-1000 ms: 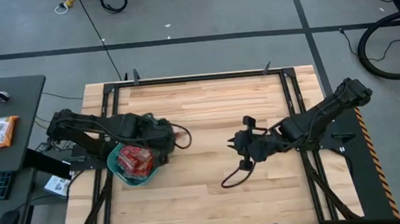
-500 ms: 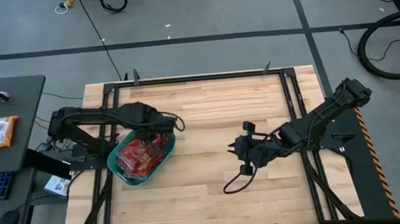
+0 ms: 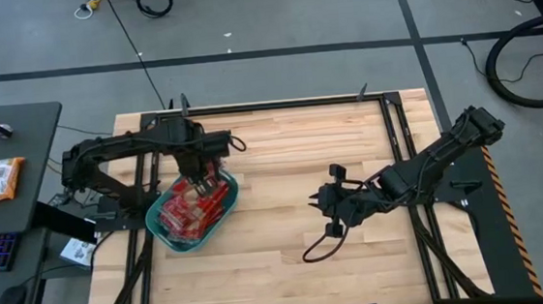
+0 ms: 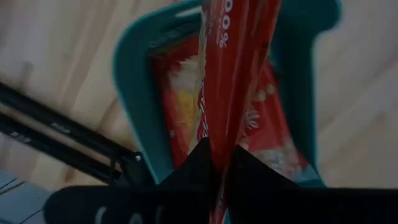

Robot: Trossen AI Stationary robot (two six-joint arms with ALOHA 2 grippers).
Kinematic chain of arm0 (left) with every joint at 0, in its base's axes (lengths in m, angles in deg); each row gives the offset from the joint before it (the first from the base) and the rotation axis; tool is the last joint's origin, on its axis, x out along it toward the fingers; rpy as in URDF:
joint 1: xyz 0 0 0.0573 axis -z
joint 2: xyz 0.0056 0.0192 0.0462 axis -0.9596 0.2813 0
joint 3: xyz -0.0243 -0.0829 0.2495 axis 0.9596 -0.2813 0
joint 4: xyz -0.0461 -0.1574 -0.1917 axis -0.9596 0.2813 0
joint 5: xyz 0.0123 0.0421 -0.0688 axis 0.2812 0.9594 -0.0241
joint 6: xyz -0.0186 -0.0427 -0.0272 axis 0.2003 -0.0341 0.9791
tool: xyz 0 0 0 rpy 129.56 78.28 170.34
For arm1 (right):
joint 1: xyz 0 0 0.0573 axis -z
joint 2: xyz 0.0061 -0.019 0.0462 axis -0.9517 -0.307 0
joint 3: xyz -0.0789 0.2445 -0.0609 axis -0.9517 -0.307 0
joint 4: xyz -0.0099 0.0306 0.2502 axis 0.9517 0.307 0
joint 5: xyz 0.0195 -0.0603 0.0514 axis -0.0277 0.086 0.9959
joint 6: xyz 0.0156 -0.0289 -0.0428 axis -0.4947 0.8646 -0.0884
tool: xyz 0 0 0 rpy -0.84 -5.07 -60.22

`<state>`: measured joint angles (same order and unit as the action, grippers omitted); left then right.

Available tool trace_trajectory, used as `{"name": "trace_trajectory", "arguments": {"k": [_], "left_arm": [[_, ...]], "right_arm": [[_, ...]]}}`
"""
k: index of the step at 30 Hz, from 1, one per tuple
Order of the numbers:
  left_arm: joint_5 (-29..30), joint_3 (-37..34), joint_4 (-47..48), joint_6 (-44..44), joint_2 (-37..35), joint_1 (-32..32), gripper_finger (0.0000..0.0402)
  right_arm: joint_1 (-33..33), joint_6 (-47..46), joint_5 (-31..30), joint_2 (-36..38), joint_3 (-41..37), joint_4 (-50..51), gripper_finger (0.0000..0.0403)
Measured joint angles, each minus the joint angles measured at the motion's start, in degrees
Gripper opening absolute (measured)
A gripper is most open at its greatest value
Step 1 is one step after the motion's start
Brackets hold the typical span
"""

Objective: Sort popcorn bags into baskets
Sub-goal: Put the red popcorn bag into the green bin

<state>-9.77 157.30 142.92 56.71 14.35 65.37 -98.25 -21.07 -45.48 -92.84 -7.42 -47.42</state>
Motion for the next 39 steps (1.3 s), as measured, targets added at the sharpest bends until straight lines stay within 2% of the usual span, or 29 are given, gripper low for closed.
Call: {"name": "trace_trajectory", "arguments": {"k": [4, 10, 15, 18, 23, 26, 30, 33, 35, 39], "left_arm": [[-1.72, 0.00, 0.00, -6.17, 0.00, -0.66, 0.0025], [7.57, 0.00, 0.12, -17.63, -2.88, 3.36, 0.0025], [11.03, 0.00, -0.74, -19.92, -6.99, 8.69, 0.0025], [13.13, -1.63, -6.86, -20.19, -10.82, 12.00, 0.0025], [13.45, -10.26, -16.42, -23.03, -17.36, 15.64, 0.0025], [13.80, -13.64, -20.71, -23.11, -20.38, 17.15, 0.0025], [13.45, -16.30, -25.06, -23.22, -23.69, 18.88, 0.0025], [13.58, -16.94, -27.21, -23.21, -25.75, 20.07, 0.0025], [13.60, -16.94, -29.00, -23.23, -26.61, 20.93, 0.0025], [13.35, -16.94, -32.84, -24.69, -27.67, 23.01, 0.0025]], "right_arm": [[0.00, -0.34, 0.00, 0.00, 0.00, -0.04, 0.0079], [0.00, -1.15, 0.00, 0.00, 0.02, -0.11, 0.0079], [-0.02, -2.77, 0.00, 0.00, 0.04, -0.96, 0.0079], [-0.48, -3.60, -0.01, -0.02, 0.04, -1.76, 0.0079], [-1.93, -2.56, -2.06, -0.04, 0.07, -3.89, 0.0079], [-2.27, 5.18, -3.46, -0.68, -2.14, -14.02, 0.0079], [-0.73, 21.37, -4.24, -3.78, -6.88, -35.73, 0.0080], [1.98, 28.72, -3.83, -7.27, -8.28, -48.75, 0.0088], [4.44, 30.91, -0.45, -9.86, -7.88, -53.30, 0.0098], [9.02, 33.18, 6.43, -15.08, -4.52, -55.59, 0.0130]]}}
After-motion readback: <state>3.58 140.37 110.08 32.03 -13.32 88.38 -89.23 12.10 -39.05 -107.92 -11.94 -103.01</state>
